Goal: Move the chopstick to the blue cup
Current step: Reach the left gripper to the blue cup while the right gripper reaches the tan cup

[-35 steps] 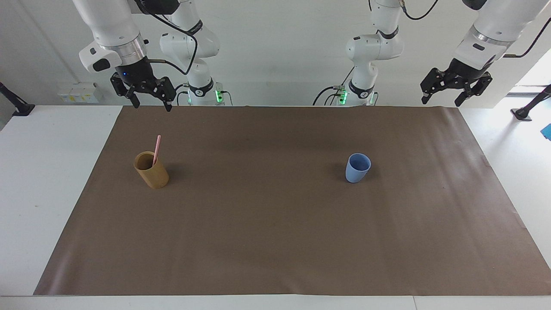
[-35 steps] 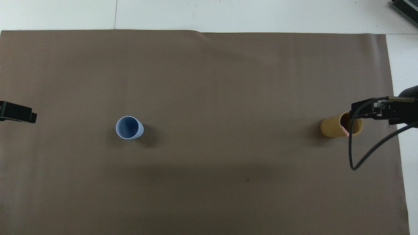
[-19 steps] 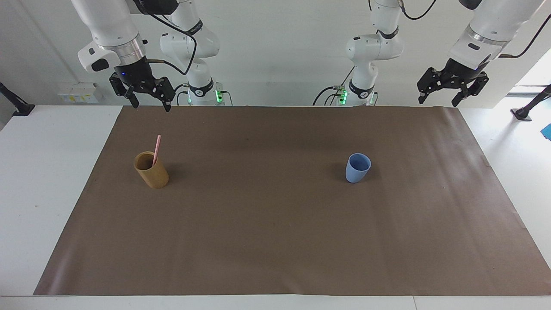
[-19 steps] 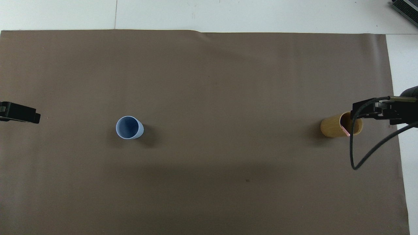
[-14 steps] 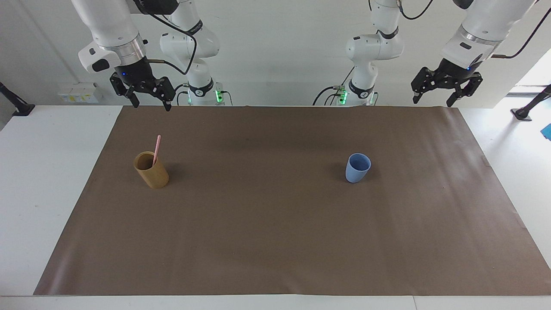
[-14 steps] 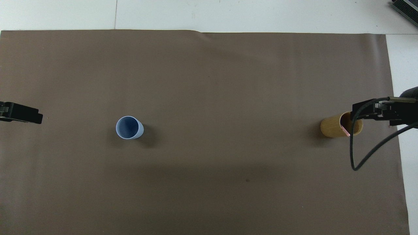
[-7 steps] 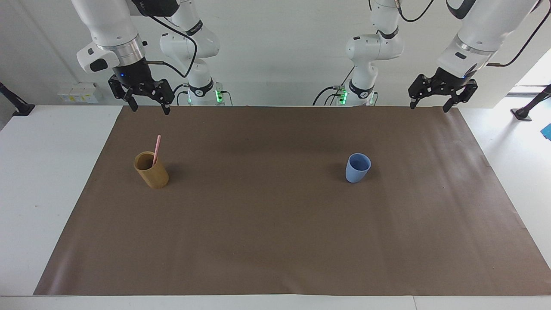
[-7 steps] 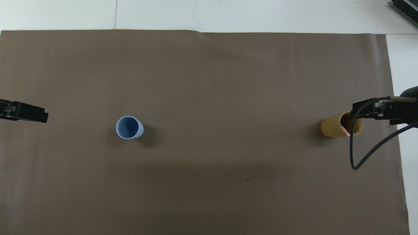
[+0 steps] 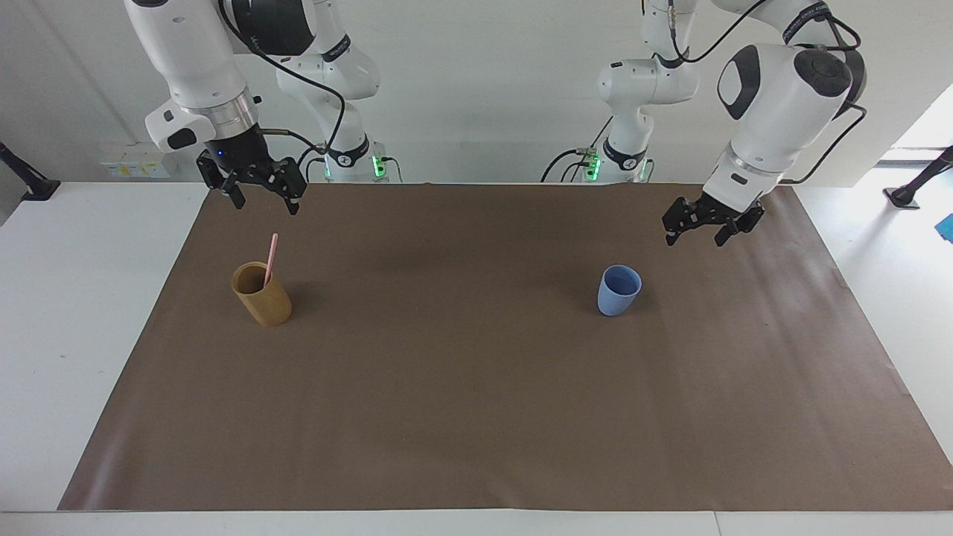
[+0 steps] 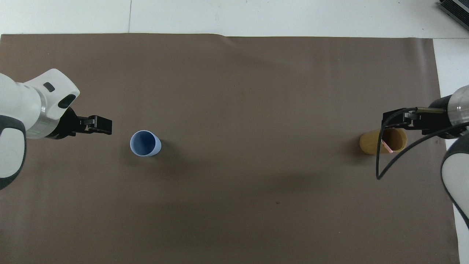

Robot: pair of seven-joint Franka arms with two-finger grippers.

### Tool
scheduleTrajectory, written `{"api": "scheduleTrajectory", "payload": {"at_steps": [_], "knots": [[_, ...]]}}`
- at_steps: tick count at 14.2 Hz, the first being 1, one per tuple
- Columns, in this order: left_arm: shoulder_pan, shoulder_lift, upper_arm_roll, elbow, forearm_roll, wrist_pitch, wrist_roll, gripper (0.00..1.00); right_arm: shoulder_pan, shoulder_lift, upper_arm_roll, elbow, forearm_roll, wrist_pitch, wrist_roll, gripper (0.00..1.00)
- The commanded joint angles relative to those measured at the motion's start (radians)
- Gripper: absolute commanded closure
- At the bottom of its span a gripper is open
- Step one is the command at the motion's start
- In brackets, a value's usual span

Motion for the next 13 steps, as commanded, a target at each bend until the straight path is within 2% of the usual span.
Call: {"api": "scheduleTrajectory", "payload": {"at_steps": [1, 3, 5, 6, 10, 11, 12, 13], "knots": [[-0.021, -0.014, 0.014, -0.118, -0.036, 0.146, -0.021, 0.00, -0.021, -0.030, 0.002, -0.108, 0.007, 0.076, -0.137, 0.00], [-0.039, 0.016, 0.014, -0.155, -0.036, 0.205, -0.019, 0.00, -0.035, -0.042, 0.002, -0.157, -0.021, 0.145, -0.197, 0.00], [-0.065, 0.064, 0.014, -0.162, -0.036, 0.237, -0.022, 0.00, -0.033, -0.062, 0.002, -0.188, -0.068, 0.139, -0.283, 0.00], [-0.079, 0.085, 0.014, -0.163, -0.036, 0.254, -0.025, 0.00, -0.035, -0.066, 0.003, -0.217, -0.068, 0.150, -0.350, 0.05], [-0.088, 0.098, 0.014, -0.197, -0.036, 0.268, -0.018, 0.00, -0.033, -0.071, 0.002, -0.326, -0.126, 0.262, -0.376, 0.05], [-0.090, 0.106, 0.014, -0.195, -0.036, 0.270, -0.015, 0.00, -0.032, -0.071, 0.002, -0.350, -0.166, 0.288, -0.371, 0.10], [-0.090, 0.112, 0.014, -0.195, -0.035, 0.271, -0.015, 0.22, -0.033, -0.073, 0.002, -0.370, -0.183, 0.320, -0.373, 0.10], [-0.090, 0.119, 0.014, -0.195, -0.035, 0.273, -0.013, 0.52, -0.029, -0.080, 0.002, -0.389, -0.187, 0.332, -0.373, 0.10]]}}
